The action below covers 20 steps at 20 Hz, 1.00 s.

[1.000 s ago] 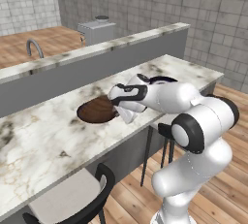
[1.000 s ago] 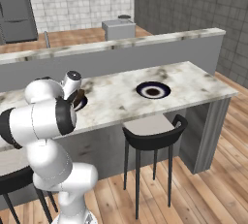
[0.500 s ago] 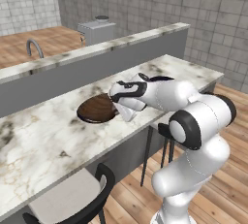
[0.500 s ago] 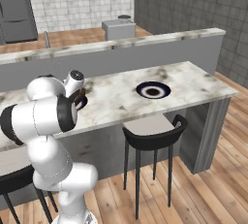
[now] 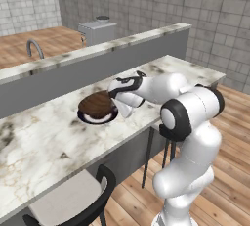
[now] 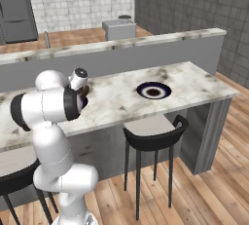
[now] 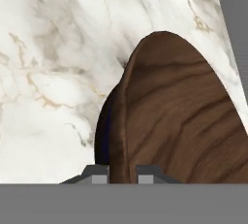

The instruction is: Move the bowls from the cabinet to the plates on the dining table.

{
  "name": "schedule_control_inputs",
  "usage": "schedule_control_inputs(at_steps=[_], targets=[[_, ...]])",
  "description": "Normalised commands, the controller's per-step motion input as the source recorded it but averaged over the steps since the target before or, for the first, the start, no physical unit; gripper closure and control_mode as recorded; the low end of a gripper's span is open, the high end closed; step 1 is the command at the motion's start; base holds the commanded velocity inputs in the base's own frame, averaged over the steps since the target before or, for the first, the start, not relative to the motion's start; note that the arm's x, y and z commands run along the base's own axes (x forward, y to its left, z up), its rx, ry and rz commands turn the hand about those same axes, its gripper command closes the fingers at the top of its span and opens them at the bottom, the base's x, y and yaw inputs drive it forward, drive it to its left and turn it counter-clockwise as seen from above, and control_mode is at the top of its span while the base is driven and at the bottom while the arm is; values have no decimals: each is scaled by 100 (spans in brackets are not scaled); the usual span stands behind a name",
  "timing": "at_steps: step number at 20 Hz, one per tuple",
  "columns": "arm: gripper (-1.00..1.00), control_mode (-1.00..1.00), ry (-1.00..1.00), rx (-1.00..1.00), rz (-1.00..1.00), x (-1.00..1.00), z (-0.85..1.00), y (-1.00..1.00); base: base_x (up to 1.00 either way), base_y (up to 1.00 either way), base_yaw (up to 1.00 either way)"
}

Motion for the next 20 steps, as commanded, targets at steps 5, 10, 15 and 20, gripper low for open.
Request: schedule_control_inputs(at_steps=[5,10,15,20], targets=[[100,-100,-2,0,0,37,-29,0,0,0,0],[100,-100,0,-1,3,6,-74,6,0,0,0],[100,-100,-1,-1,2,5,-57,8,0,0,0],[100,-100,-1,0,0,6,-16,10,0,0,0]])
